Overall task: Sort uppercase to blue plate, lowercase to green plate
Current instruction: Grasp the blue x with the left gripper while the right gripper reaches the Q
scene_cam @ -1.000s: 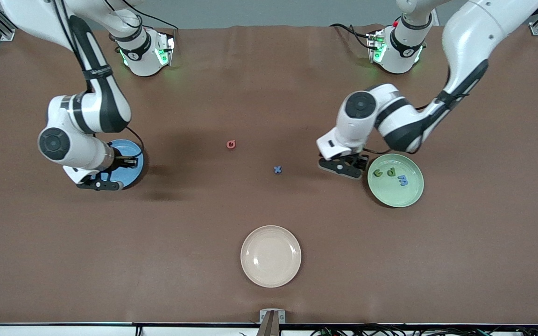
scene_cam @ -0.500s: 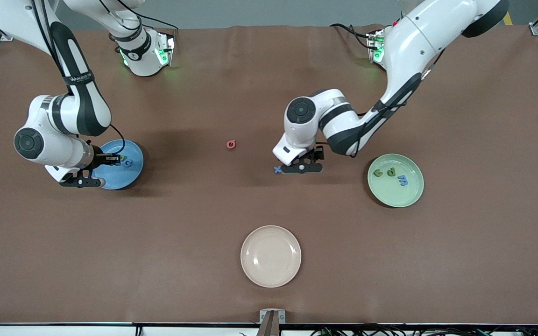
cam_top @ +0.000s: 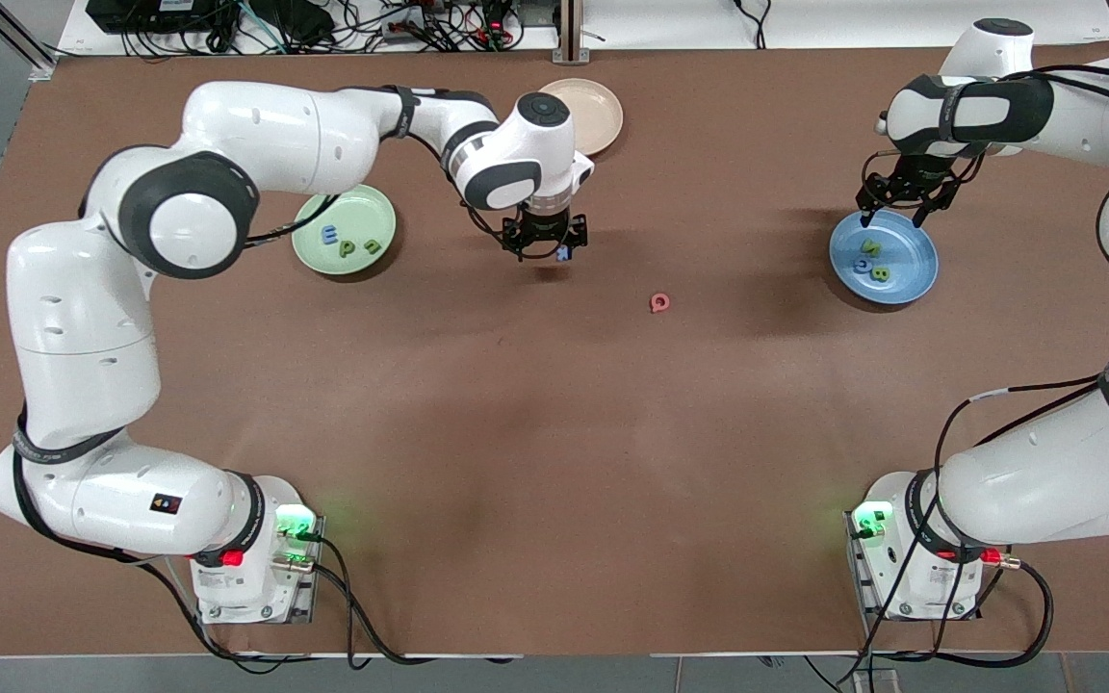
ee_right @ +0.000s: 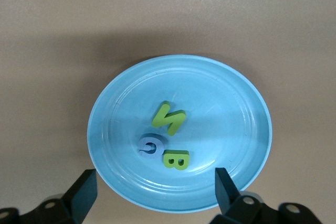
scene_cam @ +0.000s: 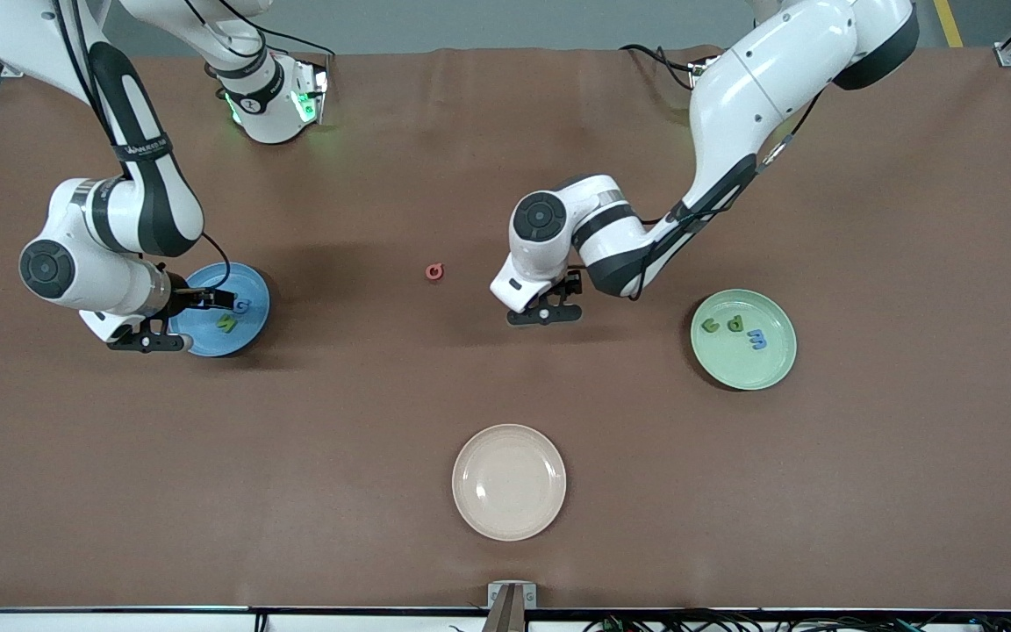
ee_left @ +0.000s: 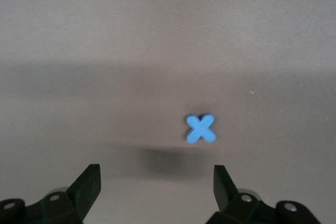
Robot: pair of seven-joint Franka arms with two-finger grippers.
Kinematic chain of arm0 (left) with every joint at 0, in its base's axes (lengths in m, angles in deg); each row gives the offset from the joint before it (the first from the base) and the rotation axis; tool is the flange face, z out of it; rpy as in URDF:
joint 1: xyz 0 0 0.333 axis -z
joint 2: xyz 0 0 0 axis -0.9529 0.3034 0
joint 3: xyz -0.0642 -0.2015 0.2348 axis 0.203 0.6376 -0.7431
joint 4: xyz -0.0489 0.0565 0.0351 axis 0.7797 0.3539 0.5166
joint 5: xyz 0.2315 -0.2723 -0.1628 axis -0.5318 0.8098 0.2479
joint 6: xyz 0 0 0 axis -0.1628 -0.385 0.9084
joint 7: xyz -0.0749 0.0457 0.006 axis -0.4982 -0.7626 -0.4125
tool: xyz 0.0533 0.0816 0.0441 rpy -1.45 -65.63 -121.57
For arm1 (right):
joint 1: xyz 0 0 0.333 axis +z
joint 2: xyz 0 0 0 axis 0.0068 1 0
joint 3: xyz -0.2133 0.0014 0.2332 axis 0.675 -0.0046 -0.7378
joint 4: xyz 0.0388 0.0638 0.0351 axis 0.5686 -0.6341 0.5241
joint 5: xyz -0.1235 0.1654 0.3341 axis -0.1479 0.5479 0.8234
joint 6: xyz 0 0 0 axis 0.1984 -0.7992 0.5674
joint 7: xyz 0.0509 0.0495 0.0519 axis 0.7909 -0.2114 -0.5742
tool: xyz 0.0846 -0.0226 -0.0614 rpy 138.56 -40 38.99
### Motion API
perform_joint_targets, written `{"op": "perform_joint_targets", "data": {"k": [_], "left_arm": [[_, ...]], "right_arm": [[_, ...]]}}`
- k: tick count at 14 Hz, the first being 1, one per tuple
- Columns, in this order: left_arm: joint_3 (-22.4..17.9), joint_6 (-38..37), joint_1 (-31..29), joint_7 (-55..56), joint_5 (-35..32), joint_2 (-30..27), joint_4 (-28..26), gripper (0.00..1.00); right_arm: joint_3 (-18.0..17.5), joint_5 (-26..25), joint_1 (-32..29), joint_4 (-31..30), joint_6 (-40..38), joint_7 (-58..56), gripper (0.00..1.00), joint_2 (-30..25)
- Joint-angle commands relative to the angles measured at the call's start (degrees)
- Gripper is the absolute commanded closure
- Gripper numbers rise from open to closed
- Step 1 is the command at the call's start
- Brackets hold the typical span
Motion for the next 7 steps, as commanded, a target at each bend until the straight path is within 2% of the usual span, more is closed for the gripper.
{"op": "perform_joint_targets", "data": {"k": [1,3,7], "left_arm": [[-4.54,-0.28,5.41,0.83,0.84,2.56,6.35,0.07],[-5.69,0.77,6.91,0.83,0.85,3.71,8.47,0.09],[-6.48,4.2,7.09,0.74,0.76,4.68,8.56,0.17]], "right_arm": [[-1.1,0.38,0.18,-1.31,-0.18,0.51,0.0,-1.7],[-1.18,0.99,2.02,-1.57,-0.18,3.66,0.0,-2.05],[-1.18,1.0,9.31,-3.32,0.25,13.68,0.0,-4.6]]}}
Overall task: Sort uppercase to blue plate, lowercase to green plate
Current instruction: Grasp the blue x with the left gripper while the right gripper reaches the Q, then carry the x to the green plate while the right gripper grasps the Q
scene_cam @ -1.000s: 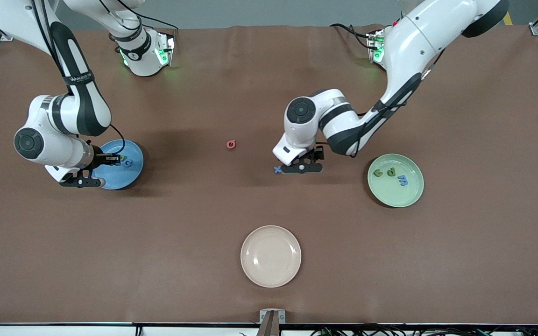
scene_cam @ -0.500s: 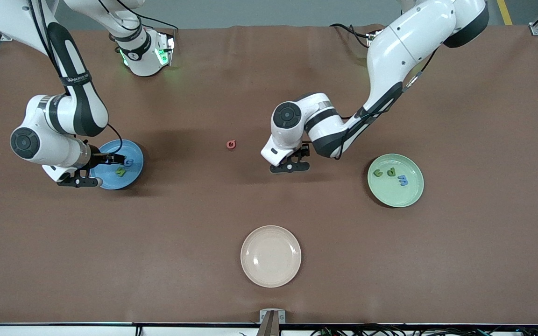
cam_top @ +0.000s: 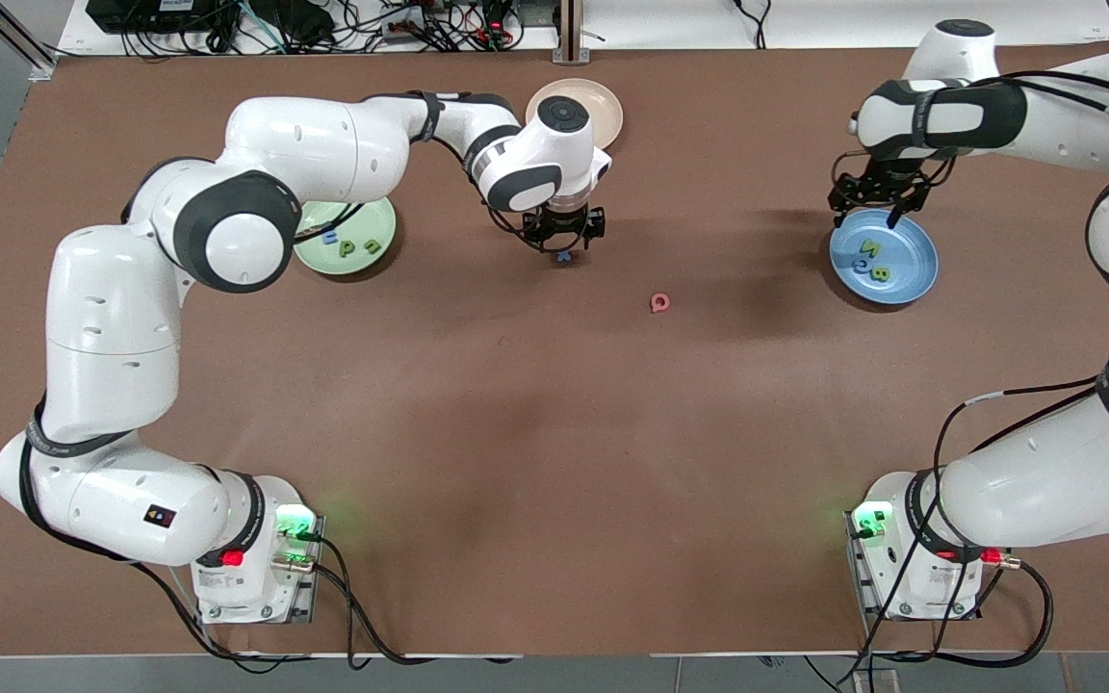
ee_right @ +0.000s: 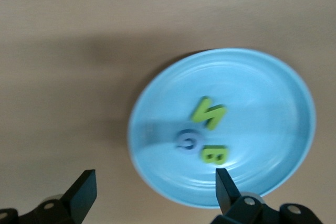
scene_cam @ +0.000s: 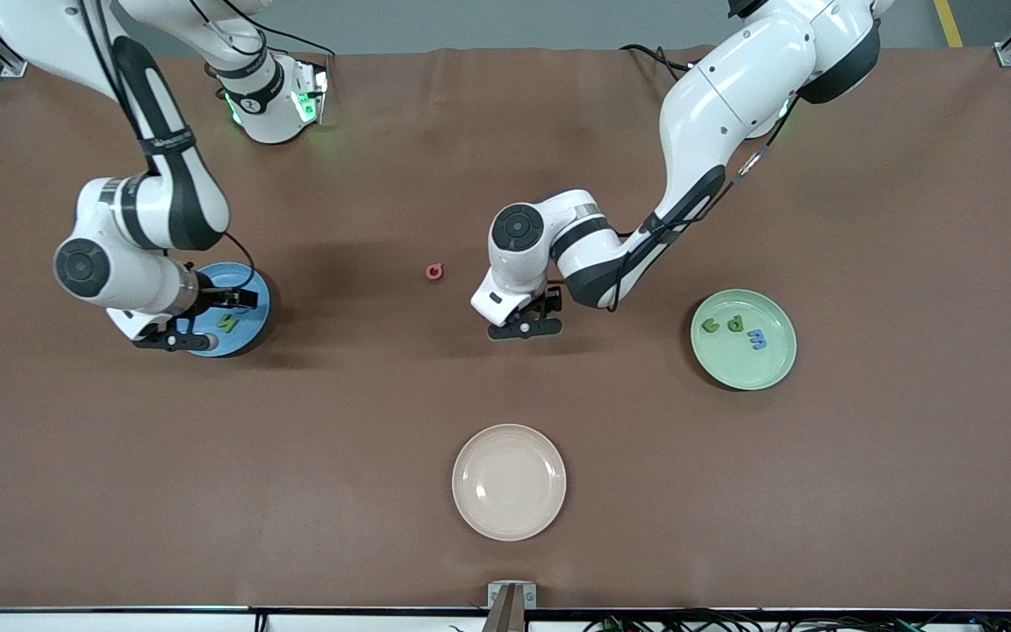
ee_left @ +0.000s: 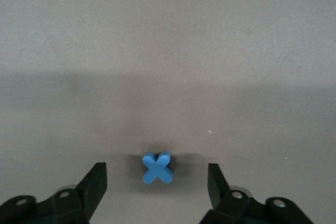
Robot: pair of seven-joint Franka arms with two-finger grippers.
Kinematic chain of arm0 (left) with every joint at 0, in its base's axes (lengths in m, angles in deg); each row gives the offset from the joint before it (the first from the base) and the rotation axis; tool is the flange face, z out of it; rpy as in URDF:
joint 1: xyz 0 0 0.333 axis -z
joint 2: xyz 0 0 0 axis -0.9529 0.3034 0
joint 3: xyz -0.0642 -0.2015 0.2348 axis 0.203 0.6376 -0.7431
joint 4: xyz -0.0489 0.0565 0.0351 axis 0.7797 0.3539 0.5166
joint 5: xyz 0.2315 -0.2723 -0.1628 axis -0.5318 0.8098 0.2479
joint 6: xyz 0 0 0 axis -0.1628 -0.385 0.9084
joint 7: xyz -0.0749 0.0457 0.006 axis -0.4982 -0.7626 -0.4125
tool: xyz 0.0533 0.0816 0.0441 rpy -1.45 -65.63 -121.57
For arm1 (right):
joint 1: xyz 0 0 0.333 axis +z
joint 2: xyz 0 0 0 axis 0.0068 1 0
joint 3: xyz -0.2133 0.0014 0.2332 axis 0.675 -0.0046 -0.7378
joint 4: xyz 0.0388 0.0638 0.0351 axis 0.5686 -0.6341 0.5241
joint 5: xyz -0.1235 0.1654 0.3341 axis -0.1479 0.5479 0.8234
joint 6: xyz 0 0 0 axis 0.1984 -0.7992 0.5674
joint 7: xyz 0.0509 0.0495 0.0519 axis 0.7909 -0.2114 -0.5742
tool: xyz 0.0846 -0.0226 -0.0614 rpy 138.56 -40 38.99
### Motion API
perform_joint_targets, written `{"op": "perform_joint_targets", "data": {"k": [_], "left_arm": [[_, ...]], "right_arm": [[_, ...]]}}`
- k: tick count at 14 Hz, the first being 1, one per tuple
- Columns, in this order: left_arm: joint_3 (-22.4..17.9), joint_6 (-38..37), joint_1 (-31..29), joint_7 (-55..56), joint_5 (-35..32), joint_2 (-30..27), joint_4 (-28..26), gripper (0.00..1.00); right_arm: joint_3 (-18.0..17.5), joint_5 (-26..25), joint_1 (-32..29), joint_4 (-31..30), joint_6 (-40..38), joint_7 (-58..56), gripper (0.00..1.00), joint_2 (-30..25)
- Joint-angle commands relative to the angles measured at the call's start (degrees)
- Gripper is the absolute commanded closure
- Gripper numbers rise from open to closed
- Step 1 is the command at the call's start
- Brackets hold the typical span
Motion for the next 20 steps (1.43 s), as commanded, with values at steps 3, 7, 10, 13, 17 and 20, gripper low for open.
{"op": "perform_joint_targets", "data": {"k": [3,7,10,13,17,20], "left_arm": [[-0.93,0.98,0.71,0.23,0.69,1.51,1.55,0.21],[-0.93,0.98,0.71,0.23,0.6,1.86,1.55,0.41],[-0.93,0.98,0.71,0.14,0.6,1.86,1.55,0.51],[-0.93,0.98,0.71,0.14,0.69,1.86,1.55,0.64],[-0.93,0.98,0.19,-0.56,0.43,1.43,1.55,0.82],[-0.84,0.8,-0.52,-0.56,0.25,0.55,1.11,0.88]], "right_arm": [[0.09,3.67,8.75,-3.22,0.88,5.54,0.0,-4.92],[0.18,5.01,19.11,-4.27,5.69,15.19,0.0,-4.76],[0.18,5.01,25.79,-4.8,10.97,21.61,0.0,-3.88],[0.18,5.01,31.07,-4.71,17.12,28.3,0.0,-0.55],[0.26,4.92,35.13,-4.54,25.12,33.58,0.0,5.25],[0.26,4.92,36.71,-4.45,29.96,35.68,0.0,8.77]]}}
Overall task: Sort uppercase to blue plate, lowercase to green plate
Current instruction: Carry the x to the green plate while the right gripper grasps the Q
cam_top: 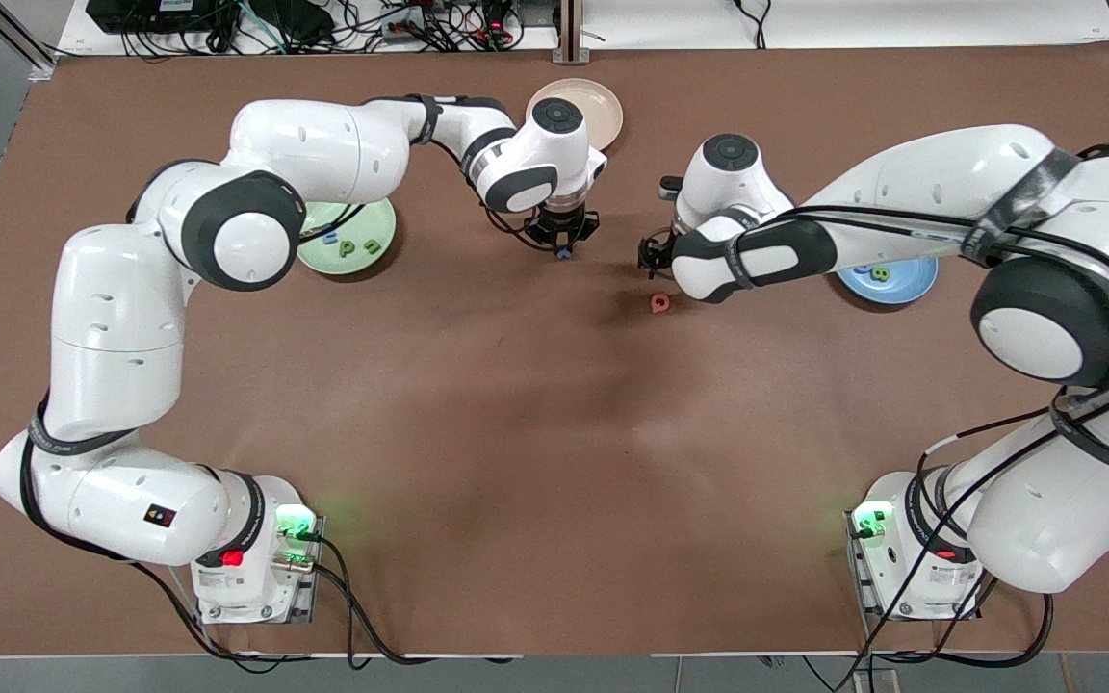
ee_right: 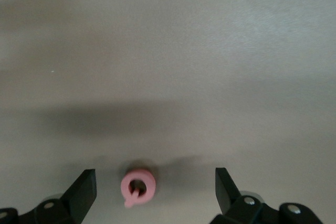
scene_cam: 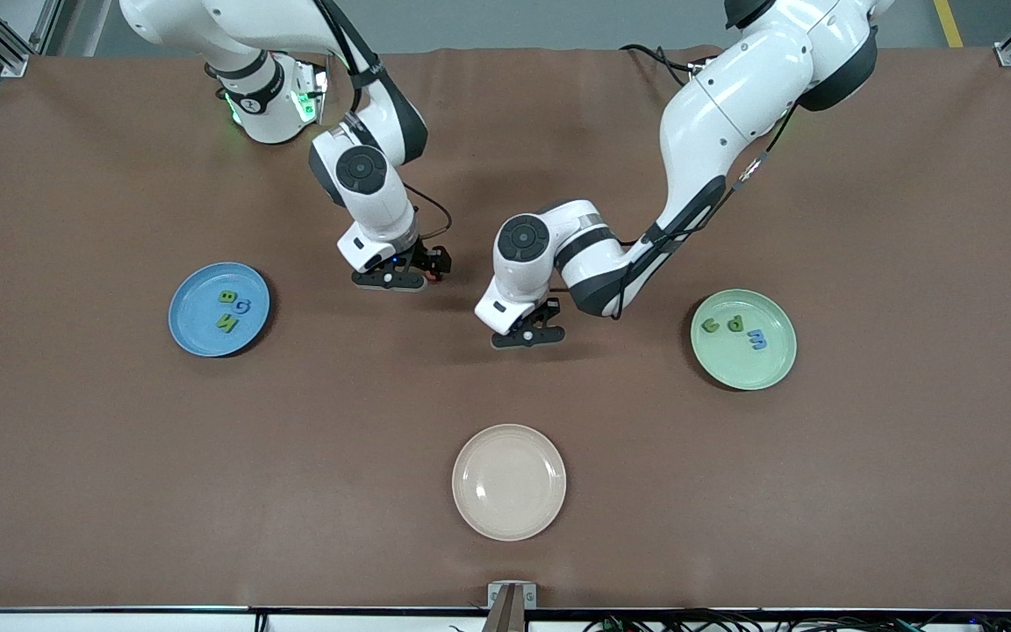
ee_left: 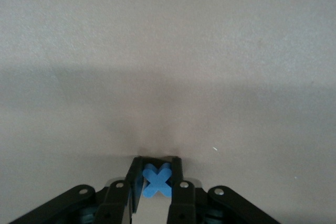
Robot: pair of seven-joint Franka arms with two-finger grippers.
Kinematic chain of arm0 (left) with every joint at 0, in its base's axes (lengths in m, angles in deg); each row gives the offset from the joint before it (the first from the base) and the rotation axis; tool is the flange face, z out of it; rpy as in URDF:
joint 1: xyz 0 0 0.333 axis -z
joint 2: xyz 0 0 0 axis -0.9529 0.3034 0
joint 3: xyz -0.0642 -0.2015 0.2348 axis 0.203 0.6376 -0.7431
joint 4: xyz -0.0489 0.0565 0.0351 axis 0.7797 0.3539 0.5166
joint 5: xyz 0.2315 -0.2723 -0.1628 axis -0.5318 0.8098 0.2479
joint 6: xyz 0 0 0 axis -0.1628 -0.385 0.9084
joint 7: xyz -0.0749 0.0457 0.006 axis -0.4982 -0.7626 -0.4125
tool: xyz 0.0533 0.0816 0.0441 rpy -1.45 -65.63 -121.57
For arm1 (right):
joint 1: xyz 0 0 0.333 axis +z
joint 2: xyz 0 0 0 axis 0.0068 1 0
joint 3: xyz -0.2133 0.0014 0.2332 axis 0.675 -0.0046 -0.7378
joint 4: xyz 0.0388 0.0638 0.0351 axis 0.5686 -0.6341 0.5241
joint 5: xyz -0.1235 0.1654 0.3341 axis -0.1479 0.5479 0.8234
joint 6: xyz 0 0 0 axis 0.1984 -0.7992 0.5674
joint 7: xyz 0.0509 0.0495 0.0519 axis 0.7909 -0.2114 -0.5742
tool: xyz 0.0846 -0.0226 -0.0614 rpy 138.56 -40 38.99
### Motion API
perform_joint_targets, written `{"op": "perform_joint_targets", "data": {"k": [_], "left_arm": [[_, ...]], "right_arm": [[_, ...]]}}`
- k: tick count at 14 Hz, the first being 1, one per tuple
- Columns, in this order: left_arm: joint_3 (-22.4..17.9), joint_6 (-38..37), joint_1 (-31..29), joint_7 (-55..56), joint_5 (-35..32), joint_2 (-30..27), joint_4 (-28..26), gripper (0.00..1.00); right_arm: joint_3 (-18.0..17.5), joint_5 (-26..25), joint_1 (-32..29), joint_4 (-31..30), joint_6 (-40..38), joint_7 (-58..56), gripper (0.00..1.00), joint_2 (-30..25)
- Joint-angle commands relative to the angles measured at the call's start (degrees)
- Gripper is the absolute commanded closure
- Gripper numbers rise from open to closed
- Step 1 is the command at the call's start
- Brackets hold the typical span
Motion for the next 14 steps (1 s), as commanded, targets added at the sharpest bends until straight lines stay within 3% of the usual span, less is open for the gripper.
{"op": "perform_joint_targets", "data": {"k": [1,5,9,11,14], "left_arm": [[-0.22,-0.38,-0.27,-0.73,0.42,-1.56,-0.08,0.88],[2.31,-0.82,-4.65,-4.58,0.6,-5.6,-4.2,0.88],[10.22,-1.35,-17.03,-12.66,0.51,-10.78,-12.8,0.88],[12.34,-2.05,-22.48,-18.19,0.42,-14.38,-17.46,0.88],[16.99,-2.14,-33.01,-26.81,0.33,-18.52,-23.88,0.88]], "right_arm": [[0.75,0.96,2.35,0.44,2.81,2.68,0.0,2.45],[0.75,0.96,3.23,0.62,2.73,3.57,0.02,2.89],[0.75,0.96,4.37,0.54,2.64,5.5,0.18,3.33],[0.75,1.05,5.25,0.54,2.64,5.85,0.26,3.68],[0.75,0.96,5.25,0.45,2.29,5.86,0.31,3.68]]}}
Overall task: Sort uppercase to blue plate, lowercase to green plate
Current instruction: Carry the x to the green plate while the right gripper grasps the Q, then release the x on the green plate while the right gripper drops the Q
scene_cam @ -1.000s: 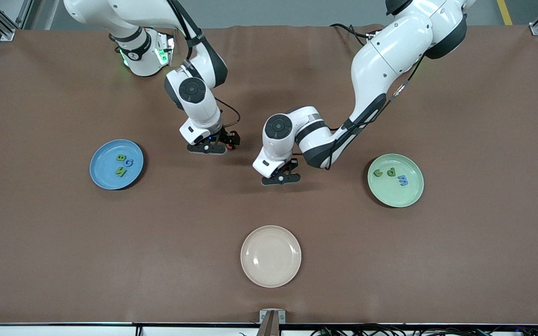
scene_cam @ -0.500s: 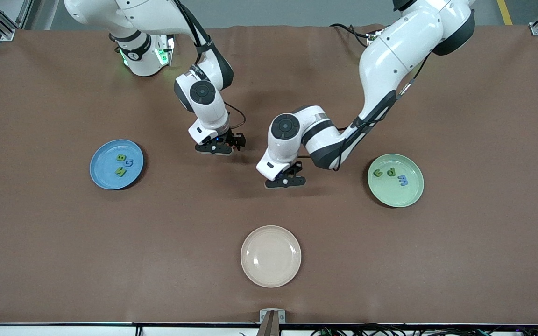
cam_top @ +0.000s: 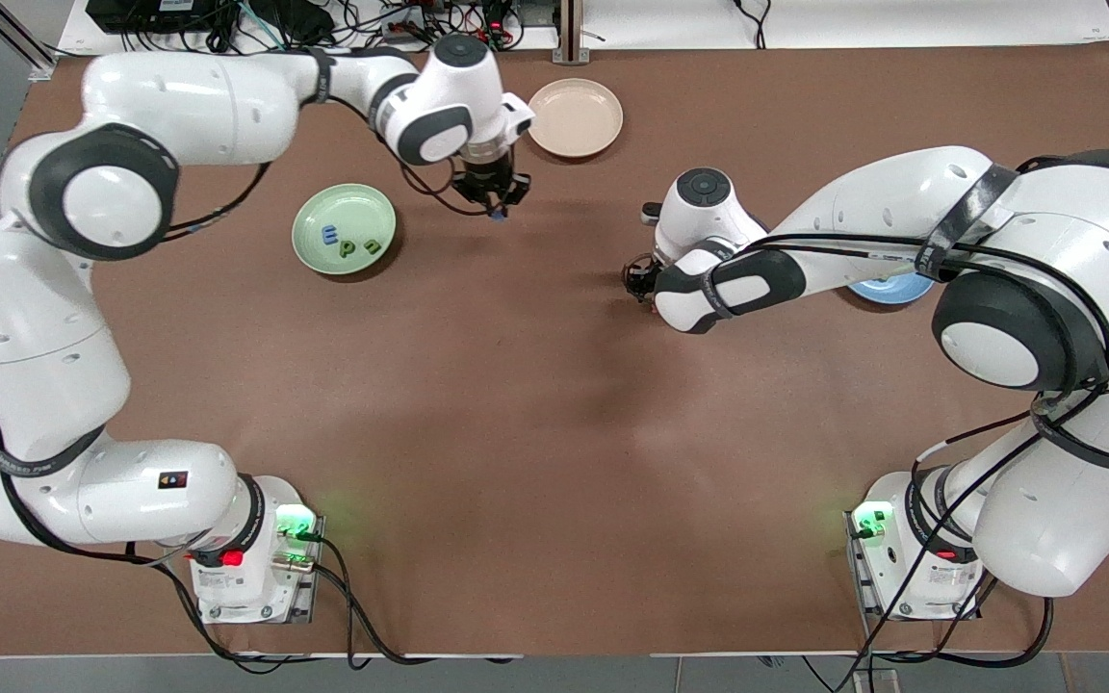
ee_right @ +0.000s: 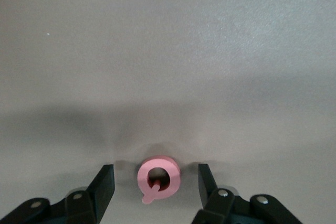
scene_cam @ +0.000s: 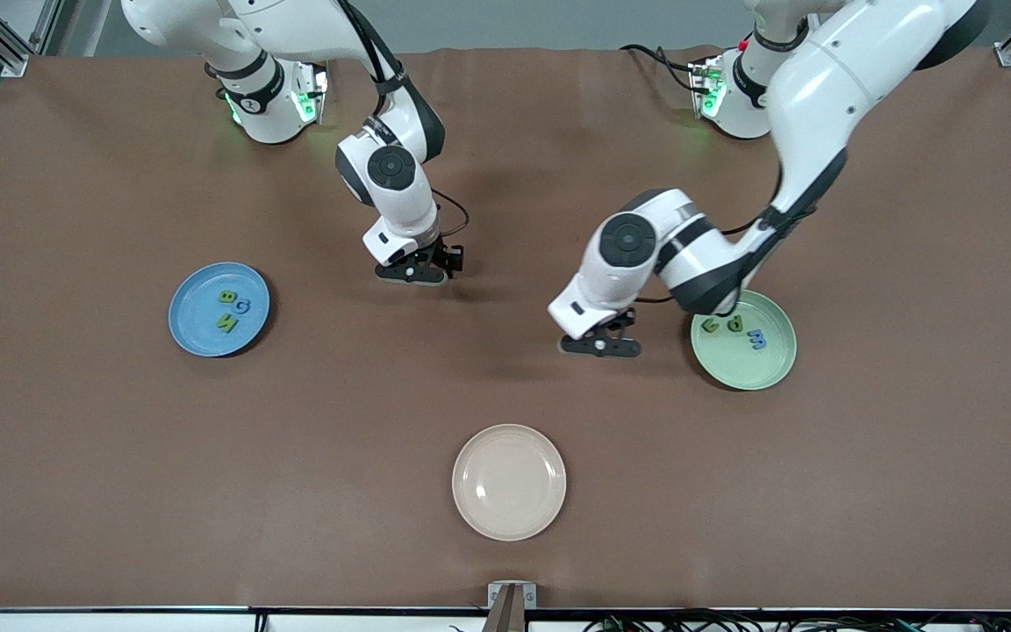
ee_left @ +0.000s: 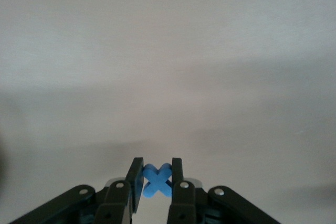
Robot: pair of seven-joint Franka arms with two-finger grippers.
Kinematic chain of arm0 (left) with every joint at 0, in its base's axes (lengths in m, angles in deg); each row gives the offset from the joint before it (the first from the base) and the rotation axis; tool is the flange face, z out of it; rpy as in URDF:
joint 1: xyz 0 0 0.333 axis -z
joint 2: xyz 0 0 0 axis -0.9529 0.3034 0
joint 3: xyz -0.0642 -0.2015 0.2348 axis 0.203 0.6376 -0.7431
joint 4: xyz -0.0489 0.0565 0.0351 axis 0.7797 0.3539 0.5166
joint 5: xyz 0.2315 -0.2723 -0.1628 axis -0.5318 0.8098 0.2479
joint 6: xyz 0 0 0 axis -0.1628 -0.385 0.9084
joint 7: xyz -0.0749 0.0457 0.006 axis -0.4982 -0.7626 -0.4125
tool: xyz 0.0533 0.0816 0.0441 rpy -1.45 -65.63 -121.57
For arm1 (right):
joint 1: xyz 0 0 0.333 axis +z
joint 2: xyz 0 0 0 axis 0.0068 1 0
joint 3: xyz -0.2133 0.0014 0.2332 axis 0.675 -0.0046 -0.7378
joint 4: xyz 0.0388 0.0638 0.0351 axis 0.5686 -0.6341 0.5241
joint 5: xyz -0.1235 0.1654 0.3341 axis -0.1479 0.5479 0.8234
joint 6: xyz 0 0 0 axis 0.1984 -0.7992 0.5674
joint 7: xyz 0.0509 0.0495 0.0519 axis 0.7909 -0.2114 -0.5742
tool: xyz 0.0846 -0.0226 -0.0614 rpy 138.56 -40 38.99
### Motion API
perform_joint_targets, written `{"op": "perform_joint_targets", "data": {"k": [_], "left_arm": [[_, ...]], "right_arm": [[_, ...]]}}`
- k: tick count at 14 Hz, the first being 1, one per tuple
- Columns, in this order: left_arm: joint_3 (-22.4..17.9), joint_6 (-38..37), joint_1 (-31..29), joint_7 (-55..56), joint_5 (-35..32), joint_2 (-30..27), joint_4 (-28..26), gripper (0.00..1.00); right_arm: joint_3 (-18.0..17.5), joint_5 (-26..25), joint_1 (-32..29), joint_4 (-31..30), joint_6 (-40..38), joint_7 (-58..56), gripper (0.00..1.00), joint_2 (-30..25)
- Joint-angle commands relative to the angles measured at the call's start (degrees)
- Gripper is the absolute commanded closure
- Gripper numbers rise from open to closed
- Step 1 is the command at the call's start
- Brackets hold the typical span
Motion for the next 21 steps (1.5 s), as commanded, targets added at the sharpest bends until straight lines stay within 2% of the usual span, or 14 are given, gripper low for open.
{"op": "perform_joint_targets", "data": {"k": [1,4,7,12,15,19,21], "left_arm": [[4.52,0.06,-10.02,-7.2,0.08,-5.81,-8.44,0.88],[7.78,0.06,-19.34,-15.55,-0.27,-6.7,-11.17,0.88],[8.14,-0.12,-24.72,-23.02,-0.36,-6.61,-12.58,0.88],[7.87,0.14,-29.91,-28.67,-3.35,-4.07,-12.58,0.88],[7.52,0.59,-30.61,-28.76,-7.21,-1.61,-12.32,0.88],[7.44,1.02,-31.14,-28.76,-10.81,0.85,-12.06,0.88],[5.07,4.09,-30.45,-28.67,-11.79,1.39,-12.14,0.88]], "right_arm": [[0.72,0.96,0.92,0.07,-0.36,0.54,0.33,0.26],[0.72,1.05,0.92,-0.02,-0.44,0.54,0.4,0.26],[0.72,1.05,0.83,0.06,-0.44,0.54,0.51,0.35],[0.98,0.96,0.22,0.06,-1.67,0.19,0.96,0.09],[2.12,0.52,-2.23,0.24,-7.63,-2.78,1.0,-3.15],[5.72,0.0,-7.42,-0.02,-17.39,-16.48,1.0,-8.86],[8.62,-1.06,-9.35,-0.29,-20.82,-23.51,1.0,-11.15]]}}
